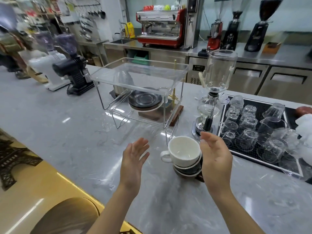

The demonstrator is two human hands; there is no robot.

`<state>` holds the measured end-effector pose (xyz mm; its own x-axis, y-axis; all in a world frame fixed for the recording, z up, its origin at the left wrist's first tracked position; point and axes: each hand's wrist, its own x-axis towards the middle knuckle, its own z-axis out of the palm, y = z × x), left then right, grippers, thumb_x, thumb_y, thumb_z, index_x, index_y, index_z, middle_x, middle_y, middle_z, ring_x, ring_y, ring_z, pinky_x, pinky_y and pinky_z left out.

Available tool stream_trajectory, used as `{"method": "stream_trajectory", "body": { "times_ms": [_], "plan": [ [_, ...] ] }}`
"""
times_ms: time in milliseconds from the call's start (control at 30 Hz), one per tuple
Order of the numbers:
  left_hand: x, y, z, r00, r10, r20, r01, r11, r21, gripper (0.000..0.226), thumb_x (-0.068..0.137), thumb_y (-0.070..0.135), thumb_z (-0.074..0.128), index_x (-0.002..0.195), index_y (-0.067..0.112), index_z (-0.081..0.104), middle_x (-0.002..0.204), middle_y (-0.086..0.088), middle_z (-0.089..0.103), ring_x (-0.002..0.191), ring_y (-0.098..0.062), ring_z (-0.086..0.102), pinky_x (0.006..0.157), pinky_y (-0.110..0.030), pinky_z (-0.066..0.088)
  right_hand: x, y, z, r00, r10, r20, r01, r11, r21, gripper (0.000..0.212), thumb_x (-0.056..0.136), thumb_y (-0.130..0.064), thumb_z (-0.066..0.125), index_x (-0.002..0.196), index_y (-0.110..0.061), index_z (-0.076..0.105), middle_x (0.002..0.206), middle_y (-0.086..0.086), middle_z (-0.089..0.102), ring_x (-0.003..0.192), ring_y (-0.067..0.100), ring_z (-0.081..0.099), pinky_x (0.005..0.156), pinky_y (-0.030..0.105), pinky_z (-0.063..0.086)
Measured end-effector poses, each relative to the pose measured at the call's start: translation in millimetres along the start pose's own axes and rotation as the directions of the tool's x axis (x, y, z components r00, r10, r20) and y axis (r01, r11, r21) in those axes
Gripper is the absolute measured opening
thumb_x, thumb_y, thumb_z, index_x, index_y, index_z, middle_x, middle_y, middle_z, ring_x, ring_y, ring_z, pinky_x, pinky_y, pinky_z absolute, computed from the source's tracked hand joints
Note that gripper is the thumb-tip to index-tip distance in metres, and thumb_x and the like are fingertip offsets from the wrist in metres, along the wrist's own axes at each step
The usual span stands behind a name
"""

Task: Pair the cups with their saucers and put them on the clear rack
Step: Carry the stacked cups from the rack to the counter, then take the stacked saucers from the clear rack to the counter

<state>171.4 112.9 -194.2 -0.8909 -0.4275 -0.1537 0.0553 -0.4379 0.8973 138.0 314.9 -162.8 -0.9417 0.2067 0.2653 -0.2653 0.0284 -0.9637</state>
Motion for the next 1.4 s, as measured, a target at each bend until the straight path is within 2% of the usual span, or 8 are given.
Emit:
{"method": "stream_trajectory", "body": {
  "times_ms": [67, 200, 633, 833, 1000, 1100, 1233, 1400],
  "plan": [
    [4.4, 13.3, -4.3, 1.0, 0.001, 0.022, 0.0, 0.998, -0.059, 0.053, 0.107, 0.042, 0.027, 0.129, 0.012, 0.065, 0.126, -0.007, 0.073, 0.122, -0.024, 0.065, 0.105, -0.043, 0.046, -1.9, -11.2, 12.3, 0.999, 0.025, 0.026, -0.028, 0.992, 0.126, 0.02, 0.093, -0.023, 0.057, 0.107, -0.02, 0.07, 0.104, -0.005, 0.075, 0.102, 0.011, 0.069, 0.09, 0.024, 0.053],
    [22.4, 38.0, -17.0, 0.996, 0.029, 0.086, -0.018, 0.991, -0.134, 0.056, 0.106, 0.044, 0.026, 0.132, 0.011, 0.064, 0.128, -0.009, 0.072, 0.122, -0.025, 0.065, 0.104, -0.044, 0.046, -2.0, -20.2, 53.4, 0.983, 0.106, 0.15, -0.152, 0.929, 0.337, 0.03, 0.104, -0.015, 0.044, 0.101, -0.02, 0.074, 0.11, 0.009, 0.075, 0.108, 0.028, 0.07, 0.098, 0.041, 0.049],
    [108.4, 77.9, -50.5, 0.993, 0.028, 0.119, -0.01, 0.988, -0.154, 0.04, 0.106, 0.032, 0.038, 0.129, 0.014, 0.065, 0.123, -0.006, 0.075, 0.116, -0.014, 0.069, 0.106, -0.038, 0.046, 10.8, -8.6, 172.5, 0.939, 0.244, 0.243, -0.287, 0.944, 0.161, 0.034, 0.107, -0.027, 0.034, 0.121, -0.022, 0.065, 0.123, -0.001, 0.071, 0.115, 0.01, 0.066, 0.107, 0.039, 0.047],
    [151.3, 80.6, -43.0, 0.99, 0.019, 0.143, -0.008, 0.997, -0.079, 0.035, 0.108, 0.028, 0.038, 0.127, 0.015, 0.064, 0.124, -0.003, 0.074, 0.122, -0.01, 0.063, 0.11, -0.035, 0.043, 35.3, 0.3, 212.7, 0.952, 0.249, 0.18, -0.266, 0.961, 0.078, 0.034, 0.106, -0.03, 0.038, 0.137, -0.025, 0.053, 0.139, -0.006, 0.058, 0.13, 0.007, 0.052, 0.116, 0.035, 0.037],
    [185.2, 88.1, -32.9, 0.987, 0.003, 0.162, 0.006, 0.998, -0.057, 0.033, 0.109, 0.029, 0.034, 0.119, 0.021, 0.065, 0.126, 0.001, 0.069, 0.124, -0.006, 0.058, 0.116, -0.034, 0.037, 61.3, 4.5, 229.7, 0.975, 0.218, 0.04, -0.219, 0.976, 0.018, 0.039, 0.105, -0.037, 0.038, 0.141, -0.028, 0.048, 0.137, -0.016, 0.053, 0.129, 0.004, 0.048, 0.102, 0.02, 0.035],
    [204.3, 93.9, -26.7, 0.985, -0.009, 0.174, 0.018, 0.998, -0.054, 0.034, 0.109, 0.032, 0.032, 0.119, 0.023, 0.064, 0.131, 0.002, 0.066, 0.128, -0.006, 0.055, 0.118, -0.034, 0.033, 78.4, 6.0, 234.1, 0.978, 0.202, -0.049, -0.202, 0.979, 0.009, 0.034, 0.106, -0.036, 0.037, 0.128, -0.02, 0.056, 0.126, -0.012, 0.064, 0.125, 0.011, 0.054, 0.106, 0.031, 0.043],
    [228.8, 97.3, -17.5, 0.978, -0.021, 0.208, 0.025, 1.0, -0.015, 0.041, 0.109, 0.039, 0.029, 0.126, 0.024, 0.063, 0.136, 0.006, 0.065, 0.13, -0.005, 0.053, 0.119, -0.033, 0.03, 100.4, 13.1, 237.7, 0.962, 0.236, -0.139, -0.231, 0.972, 0.046, 0.041, 0.105, -0.038, 0.035, 0.143, -0.031, 0.049, 0.141, -0.014, 0.053, 0.129, 0.003, 0.046, 0.114, 0.031, 0.033],
    [252.4, 98.8, -2.5, 0.979, -0.045, 0.199, 0.051, 0.998, -0.026, 0.043, 0.107, 0.035, 0.029, 0.128, 0.019, 0.064, 0.127, 0.006, 0.071, 0.127, -0.01, 0.058, 0.108, -0.03, 0.038, 125.1, 26.8, 240.8, 0.932, 0.268, -0.245, -0.256, 0.963, 0.082, 0.04, 0.106, -0.037, 0.034, 0.14, -0.028, 0.053, 0.142, -0.012, 0.051, 0.129, 0.007, 0.045, 0.109, 0.032, 0.036]
  ]
}}
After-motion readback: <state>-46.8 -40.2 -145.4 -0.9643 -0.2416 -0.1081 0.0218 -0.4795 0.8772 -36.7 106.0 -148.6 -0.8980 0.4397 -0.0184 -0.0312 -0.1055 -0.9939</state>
